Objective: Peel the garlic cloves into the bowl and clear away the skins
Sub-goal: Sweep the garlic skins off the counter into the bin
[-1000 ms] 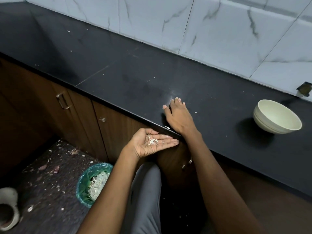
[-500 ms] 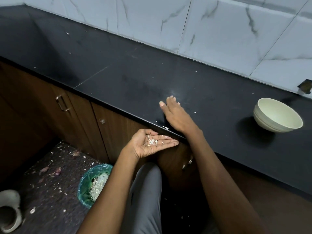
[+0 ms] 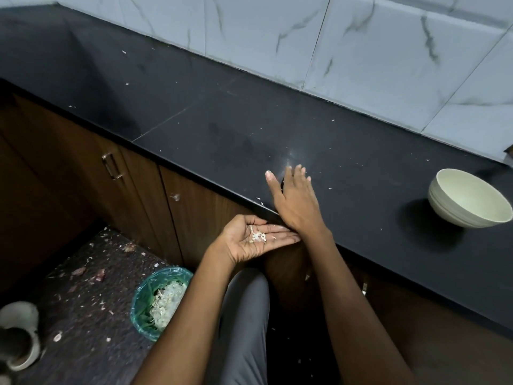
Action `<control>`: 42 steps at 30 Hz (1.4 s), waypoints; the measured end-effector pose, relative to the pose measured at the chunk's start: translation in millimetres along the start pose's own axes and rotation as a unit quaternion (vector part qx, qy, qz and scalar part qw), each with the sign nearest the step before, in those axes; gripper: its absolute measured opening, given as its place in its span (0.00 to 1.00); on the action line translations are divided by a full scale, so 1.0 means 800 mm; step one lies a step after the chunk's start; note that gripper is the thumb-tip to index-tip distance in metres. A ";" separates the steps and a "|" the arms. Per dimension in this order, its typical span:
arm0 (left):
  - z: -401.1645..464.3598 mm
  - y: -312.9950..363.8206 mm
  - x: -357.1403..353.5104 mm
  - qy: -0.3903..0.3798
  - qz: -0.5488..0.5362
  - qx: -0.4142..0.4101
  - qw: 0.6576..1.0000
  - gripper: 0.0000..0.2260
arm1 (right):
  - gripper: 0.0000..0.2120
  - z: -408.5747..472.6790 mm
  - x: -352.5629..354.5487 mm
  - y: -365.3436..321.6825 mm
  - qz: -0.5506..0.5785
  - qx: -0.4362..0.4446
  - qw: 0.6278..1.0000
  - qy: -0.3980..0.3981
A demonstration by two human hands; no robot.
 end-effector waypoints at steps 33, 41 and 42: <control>0.024 0.058 0.071 -0.081 -0.072 -0.070 0.992 0.25 | 0.25 -0.127 -0.073 -0.127 0.125 0.135 0.975 0.123; 0.044 0.072 0.202 0.015 -0.266 -0.115 0.957 0.22 | 0.19 -0.119 -0.188 -0.128 0.232 0.025 0.969 0.079; 0.050 0.071 0.228 0.058 -0.267 -0.126 0.954 0.22 | 0.18 -0.121 -0.210 -0.136 0.239 0.014 0.970 0.048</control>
Point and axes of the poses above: each hand's wrist, its own z-axis towards the middle knuckle, its own x-axis out of the back of the hand, y = z × x, the point moved 9 cm from there along z, towards the middle knuckle, and after that the axes turned 11 degrees about y, right-handed, at the moved point
